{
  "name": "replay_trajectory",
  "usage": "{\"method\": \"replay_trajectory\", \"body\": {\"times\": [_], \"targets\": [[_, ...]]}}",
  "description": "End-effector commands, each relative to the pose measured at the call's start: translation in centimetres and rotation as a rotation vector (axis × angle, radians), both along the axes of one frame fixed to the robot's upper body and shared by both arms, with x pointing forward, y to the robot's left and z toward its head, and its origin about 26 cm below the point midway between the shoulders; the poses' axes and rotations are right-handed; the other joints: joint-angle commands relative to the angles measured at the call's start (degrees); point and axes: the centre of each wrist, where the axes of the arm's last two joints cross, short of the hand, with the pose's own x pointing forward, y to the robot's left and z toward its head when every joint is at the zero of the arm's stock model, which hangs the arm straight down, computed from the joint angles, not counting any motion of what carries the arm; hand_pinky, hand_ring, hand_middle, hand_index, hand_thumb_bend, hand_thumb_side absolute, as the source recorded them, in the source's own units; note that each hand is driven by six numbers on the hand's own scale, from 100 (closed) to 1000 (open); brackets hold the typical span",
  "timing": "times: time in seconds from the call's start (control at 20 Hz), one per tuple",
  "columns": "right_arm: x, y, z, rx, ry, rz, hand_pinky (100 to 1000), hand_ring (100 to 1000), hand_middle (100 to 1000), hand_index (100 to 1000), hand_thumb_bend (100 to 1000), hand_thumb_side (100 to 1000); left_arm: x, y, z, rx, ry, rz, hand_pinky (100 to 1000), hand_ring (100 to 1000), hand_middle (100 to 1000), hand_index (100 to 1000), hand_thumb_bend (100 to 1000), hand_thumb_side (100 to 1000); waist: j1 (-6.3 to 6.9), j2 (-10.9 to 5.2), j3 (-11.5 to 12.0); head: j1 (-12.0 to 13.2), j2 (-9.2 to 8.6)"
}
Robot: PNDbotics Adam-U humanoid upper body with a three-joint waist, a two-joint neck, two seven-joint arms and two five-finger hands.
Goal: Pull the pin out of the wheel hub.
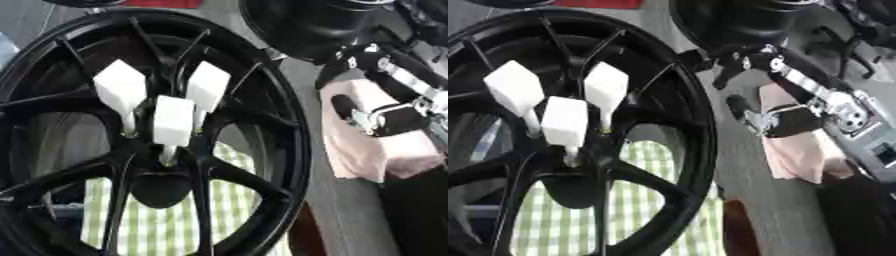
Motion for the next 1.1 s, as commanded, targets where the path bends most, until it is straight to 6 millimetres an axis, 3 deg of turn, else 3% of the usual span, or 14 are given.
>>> {"method": "replay_trajectory", "body": {"times": [0.05,0.3,0.5,0.9,1.1], "targets": [[-0.1,0.9,2.8,-0.120,-0.056,0.007,861,915,570,730,100,439,-0.2,0.2,0.6,0.022,-0.022,-0.008,767,594,596,707,255,749,0.32,-1.58,0.0,-0.5,-0.03],[0.1,2.2,6.5,-0.187,-0.108,0.044,862,927,596,750,100,429,-0.2,-0.1,0.6,0.026,-0.016,-0.030,767,594,595,706,256,749,0.05,-2.01,1.7,-3.2,0.47],[0.3,3.5,8.4,-0.210,-0.112,0.072,866,943,619,765,100,435,-0.2,-0.2,0.6,0.032,-0.010,-0.037,767,594,594,706,255,751,-0.50,-2.14,2.4,-4.5,0.65],[0.8,6.0,9.7,-0.353,-0.104,0.095,880,991,711,834,100,385,-0.2,-0.1,0.6,0.041,-0.010,-0.030,767,593,593,705,255,754,-1.62,-1.81,2.9,-5.2,0.76],[1.0,6.5,9.6,-0.427,-0.087,0.114,887,1000,742,860,150,326,-0.2,-0.2,0.7,0.044,-0.010,-0.035,767,593,593,705,255,755,-1.91,-1.71,3.2,-5.4,0.90]]}}
